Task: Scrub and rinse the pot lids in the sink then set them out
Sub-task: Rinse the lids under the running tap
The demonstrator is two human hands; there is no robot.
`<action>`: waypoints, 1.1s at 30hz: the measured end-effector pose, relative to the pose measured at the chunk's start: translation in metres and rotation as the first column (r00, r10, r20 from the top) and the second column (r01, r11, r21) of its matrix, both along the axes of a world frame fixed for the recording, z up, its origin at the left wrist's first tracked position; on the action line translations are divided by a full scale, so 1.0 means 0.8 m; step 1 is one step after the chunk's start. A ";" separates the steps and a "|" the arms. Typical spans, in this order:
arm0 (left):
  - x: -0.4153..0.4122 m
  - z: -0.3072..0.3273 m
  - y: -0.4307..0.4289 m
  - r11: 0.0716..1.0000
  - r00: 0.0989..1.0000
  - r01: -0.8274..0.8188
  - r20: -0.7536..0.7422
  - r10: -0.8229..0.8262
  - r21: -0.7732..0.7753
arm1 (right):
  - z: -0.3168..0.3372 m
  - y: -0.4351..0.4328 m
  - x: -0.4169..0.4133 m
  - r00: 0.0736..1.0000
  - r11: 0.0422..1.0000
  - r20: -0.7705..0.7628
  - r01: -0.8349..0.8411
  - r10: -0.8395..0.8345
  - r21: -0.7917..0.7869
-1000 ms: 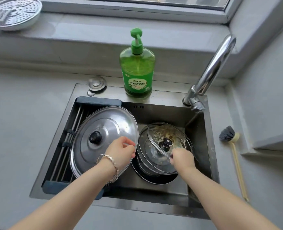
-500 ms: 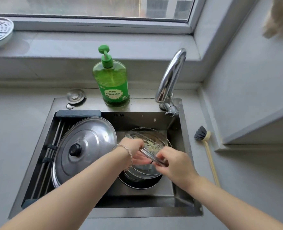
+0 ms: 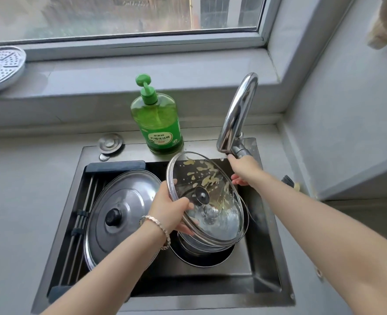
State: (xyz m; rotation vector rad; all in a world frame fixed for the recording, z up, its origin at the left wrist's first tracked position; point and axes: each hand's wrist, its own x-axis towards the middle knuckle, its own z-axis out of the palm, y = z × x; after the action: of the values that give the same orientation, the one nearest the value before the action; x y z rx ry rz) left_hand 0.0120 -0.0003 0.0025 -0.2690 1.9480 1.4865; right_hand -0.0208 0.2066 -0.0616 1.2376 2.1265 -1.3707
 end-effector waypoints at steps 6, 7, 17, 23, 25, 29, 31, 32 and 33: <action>0.000 0.004 -0.007 0.998 0.999 -0.028 0.020 0.027 0.056 | -0.022 0.006 -0.008 0.998 0.999 0.042 0.044 -0.044 -0.010; 0.001 0.005 -0.007 0.998 0.999 -0.027 0.018 0.026 0.060 | -0.023 0.005 -0.007 0.998 0.999 0.046 0.033 -0.034 0.014; 0.002 0.009 -0.009 0.995 0.997 -0.049 0.067 0.043 0.090 | -0.052 0.016 0.003 0.993 0.973 0.053 -0.114 0.105 0.202; 0.003 0.006 -0.012 0.994 0.998 -0.053 0.051 0.048 0.094 | -0.030 -0.019 0.025 0.990 0.939 0.078 -0.134 0.115 0.316; 0.004 0.004 -0.012 0.992 0.997 -0.058 0.052 0.052 0.116 | -0.013 -0.062 0.060 0.947 0.895 -0.035 -0.289 0.319 0.340; 0.016 -0.002 -0.011 0.988 1.000 0.011 0.004 -0.012 0.154 | 0.022 -0.125 0.102 0.523 0.604 -0.304 -0.707 0.796 0.368; 0.024 0.000 -0.014 0.976 0.997 0.061 0.031 -0.069 0.208 | 0.025 -0.116 0.091 0.387 0.493 -0.309 -0.730 0.869 0.474; 0.027 0.004 -0.016 0.969 0.995 0.062 0.061 -0.079 0.240 | 0.018 -0.104 0.084 0.398 0.479 -0.267 -0.713 0.878 0.512; 0.028 0.006 -0.019 0.964 0.994 0.045 0.089 -0.070 0.261 | 0.011 -0.091 0.080 0.483 0.512 -0.202 -0.689 0.852 0.514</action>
State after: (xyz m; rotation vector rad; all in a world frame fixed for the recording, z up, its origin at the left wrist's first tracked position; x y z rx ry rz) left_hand 0.0343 -0.0157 0.0070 -0.1641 1.6501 1.6369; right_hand 0.0436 0.1338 -0.0530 -0.1553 2.7893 -0.8442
